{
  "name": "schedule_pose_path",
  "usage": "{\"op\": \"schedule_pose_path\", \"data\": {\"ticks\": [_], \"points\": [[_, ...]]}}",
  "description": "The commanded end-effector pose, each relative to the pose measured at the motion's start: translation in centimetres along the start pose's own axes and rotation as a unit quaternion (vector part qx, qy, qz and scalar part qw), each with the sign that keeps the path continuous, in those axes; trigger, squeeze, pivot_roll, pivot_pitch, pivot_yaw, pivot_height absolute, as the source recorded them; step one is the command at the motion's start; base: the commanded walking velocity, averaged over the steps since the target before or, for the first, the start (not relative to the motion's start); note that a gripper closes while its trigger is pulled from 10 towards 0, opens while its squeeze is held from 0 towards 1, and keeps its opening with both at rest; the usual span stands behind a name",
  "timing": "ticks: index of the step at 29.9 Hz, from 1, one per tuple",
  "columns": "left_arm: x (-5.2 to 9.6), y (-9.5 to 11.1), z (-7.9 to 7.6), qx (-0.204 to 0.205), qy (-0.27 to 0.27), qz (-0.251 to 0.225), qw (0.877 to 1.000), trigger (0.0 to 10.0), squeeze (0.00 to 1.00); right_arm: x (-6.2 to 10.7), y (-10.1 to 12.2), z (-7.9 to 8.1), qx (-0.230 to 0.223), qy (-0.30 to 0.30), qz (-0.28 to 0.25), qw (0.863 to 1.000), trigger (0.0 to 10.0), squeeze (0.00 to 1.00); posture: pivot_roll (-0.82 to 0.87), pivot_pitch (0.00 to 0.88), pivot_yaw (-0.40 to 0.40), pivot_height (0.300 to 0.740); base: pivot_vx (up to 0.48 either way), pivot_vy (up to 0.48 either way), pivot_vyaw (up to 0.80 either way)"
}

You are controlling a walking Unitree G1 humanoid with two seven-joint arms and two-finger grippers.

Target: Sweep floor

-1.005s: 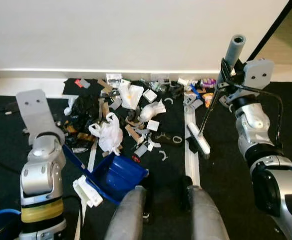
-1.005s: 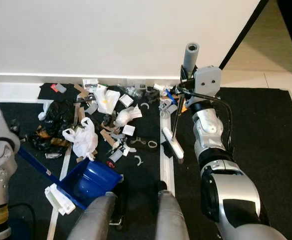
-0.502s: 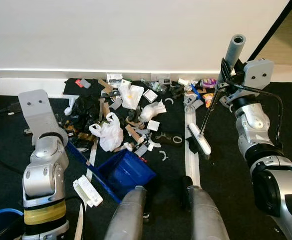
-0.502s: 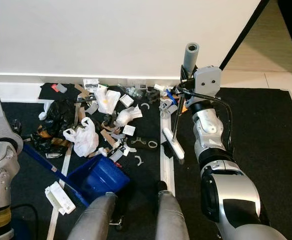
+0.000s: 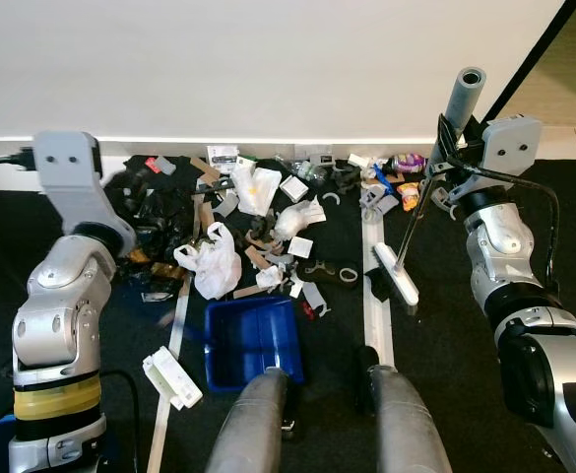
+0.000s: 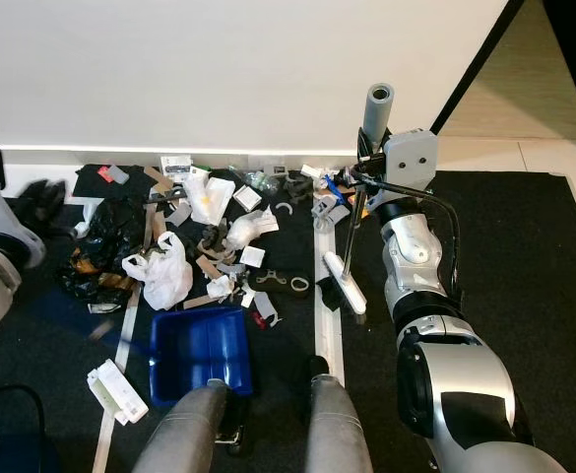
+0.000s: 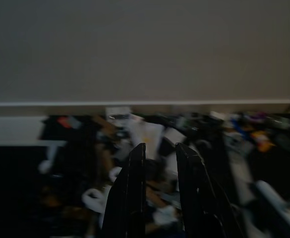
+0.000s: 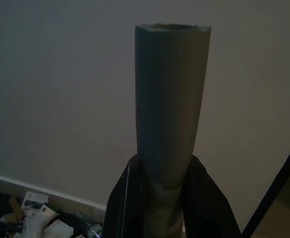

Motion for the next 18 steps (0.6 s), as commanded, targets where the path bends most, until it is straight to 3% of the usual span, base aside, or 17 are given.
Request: {"op": "schedule_pose_path", "data": {"ticks": [1, 4, 10, 18], "points": [[-0.2, -0.3, 0.0, 0.021, -0.003, -0.010, 1.000, 10.0, 0.00, 0.0, 0.8, -0.5, 0.002, -0.004, -0.020, 1.000, 10.0, 0.00, 0.05, 0.229, 0.046, 0.740, 0.000, 0.000, 0.00], [-0.7, 0.4, -0.7, 0.039, -0.004, -0.036, 0.999, 10.0, 0.00, 0.0, 0.9, -0.7, 0.004, -0.006, -0.022, 1.000, 10.0, 0.00, 0.04, 0.229, 0.046, 0.740, 0.000, 0.000, 0.00], [-0.9, -0.5, -2.5, 0.039, -0.035, -0.029, 0.998, 10.0, 0.00, 0.2, 1.0, -1.0, 0.007, -0.008, -0.022, 1.000, 10.0, 0.00, 0.04, 0.232, 0.048, 0.740, 0.000, 0.000, 0.00], [-0.9, -0.9, -2.5, 0.031, -0.016, -0.026, 0.999, 10.0, 0.00, 0.1, 0.8, -0.7, 0.005, -0.007, -0.021, 1.000, 10.0, 0.00, 0.05, 0.233, 0.046, 0.740, 0.000, 0.000, 0.00]]}}
Point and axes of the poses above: a point about 5 cm out from each wrist's last joint towards the gripper, its own x axis pointing back from the gripper into the wrist, its own y axis along the axis of the wrist's last joint, z = x × y, the point moved 4 cm from there along -x, pointing out of the wrist towards the gripper, and after that the axes turned 11 degrees about -x, right-handed, at the moved point
